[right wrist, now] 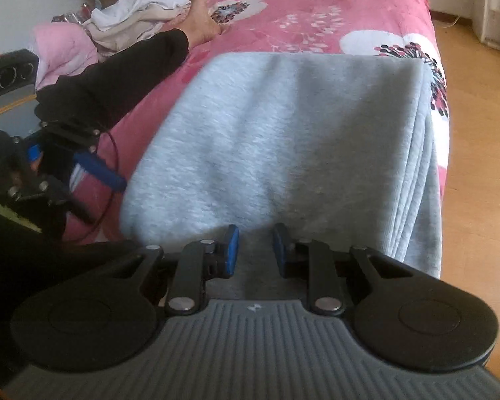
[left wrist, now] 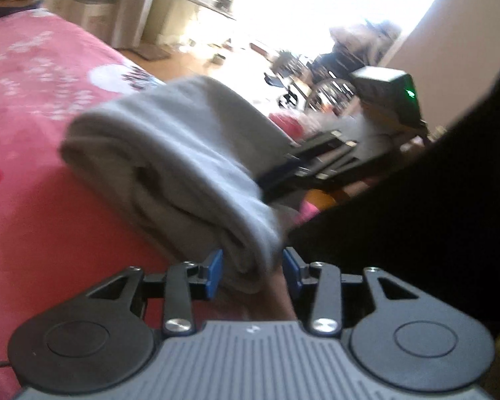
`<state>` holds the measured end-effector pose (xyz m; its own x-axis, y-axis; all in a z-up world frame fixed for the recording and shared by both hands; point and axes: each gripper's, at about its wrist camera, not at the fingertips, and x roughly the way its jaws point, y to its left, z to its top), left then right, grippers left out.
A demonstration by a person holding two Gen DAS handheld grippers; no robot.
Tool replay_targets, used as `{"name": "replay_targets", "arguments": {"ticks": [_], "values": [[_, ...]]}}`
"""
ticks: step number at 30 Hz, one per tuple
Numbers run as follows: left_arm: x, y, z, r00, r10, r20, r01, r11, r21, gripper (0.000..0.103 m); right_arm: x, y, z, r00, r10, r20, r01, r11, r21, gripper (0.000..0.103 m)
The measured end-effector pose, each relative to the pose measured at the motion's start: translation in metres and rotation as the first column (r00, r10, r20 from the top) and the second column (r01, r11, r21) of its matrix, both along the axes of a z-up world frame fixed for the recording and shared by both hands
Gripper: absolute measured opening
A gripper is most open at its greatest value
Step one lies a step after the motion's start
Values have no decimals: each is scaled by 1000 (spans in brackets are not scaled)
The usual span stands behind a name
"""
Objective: Fold clothes
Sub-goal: 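Open both grippers and release the folded grey sweatpants bundle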
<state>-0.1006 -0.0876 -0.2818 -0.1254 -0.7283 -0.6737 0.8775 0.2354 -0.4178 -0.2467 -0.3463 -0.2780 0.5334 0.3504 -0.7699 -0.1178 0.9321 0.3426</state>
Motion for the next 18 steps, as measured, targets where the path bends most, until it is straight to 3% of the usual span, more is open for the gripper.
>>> {"name": "replay_targets", "arguments": {"ticks": [4,6,9,11,16,18], "values": [[18,-6,-2,986,167,11,-168,986,8,41,7,-9,17,997,-48,-55,50,998,25,22],[21,-10,-4,977,211,34,-211,977,15,40,14,-8,32,998,-62,-32,63,997,38,23],[19,-18,-12,968,227,105,-235,970,64,38,38,-4,54,996,-86,15,84,992,95,36],[17,-17,-15,965,228,131,-240,967,85,38,63,10,62,997,-69,26,67,996,61,51],[12,-11,-17,937,229,264,-267,956,120,36,116,56,55,999,31,-24,-33,996,-87,58],[18,-7,-18,930,258,263,-298,947,124,31,124,74,46,996,70,-48,-78,983,-168,58]]}}
